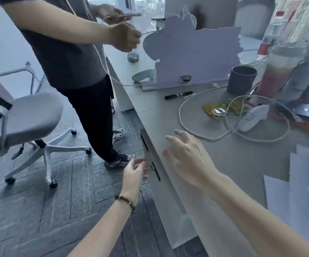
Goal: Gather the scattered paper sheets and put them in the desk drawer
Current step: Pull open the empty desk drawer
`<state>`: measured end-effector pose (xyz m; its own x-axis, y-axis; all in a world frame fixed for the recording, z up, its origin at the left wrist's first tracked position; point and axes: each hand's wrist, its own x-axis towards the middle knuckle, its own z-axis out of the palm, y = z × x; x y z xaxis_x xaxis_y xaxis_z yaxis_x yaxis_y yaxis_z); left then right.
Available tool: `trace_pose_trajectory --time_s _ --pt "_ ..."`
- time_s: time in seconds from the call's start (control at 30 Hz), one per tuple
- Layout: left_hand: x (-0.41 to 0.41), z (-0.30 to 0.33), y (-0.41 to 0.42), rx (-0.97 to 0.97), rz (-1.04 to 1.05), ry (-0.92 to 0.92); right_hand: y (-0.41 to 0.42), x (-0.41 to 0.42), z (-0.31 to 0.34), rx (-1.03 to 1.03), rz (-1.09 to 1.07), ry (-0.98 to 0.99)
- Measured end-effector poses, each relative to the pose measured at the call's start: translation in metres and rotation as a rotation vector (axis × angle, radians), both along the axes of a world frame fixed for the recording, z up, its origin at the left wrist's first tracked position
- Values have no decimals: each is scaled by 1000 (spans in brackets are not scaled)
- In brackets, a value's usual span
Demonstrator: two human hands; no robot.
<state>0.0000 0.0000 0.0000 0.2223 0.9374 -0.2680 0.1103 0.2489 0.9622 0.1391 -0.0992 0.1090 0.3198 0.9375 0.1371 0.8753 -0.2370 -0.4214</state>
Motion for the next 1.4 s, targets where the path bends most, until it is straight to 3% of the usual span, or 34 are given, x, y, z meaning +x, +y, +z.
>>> trace_pose_trajectory --time_s 0.17,0.57,0.83,1.17,1.4 --pt "14 -25 3 -223 -66 74 22 -7 -15 -197 86 -109" --pt "35 -40 16 -233 -39 169 42 -17 -21 -259 17 -217" --pt "39 -52 9 -50 58 227 41 -14 -25 -223 30 -190" --pt "32 -57 6 -176 96 65 40 -14 -24 -199 26 -145" --pt "-35 -68 23 -96 163 269 40 -13 -27 -203 26 -155"
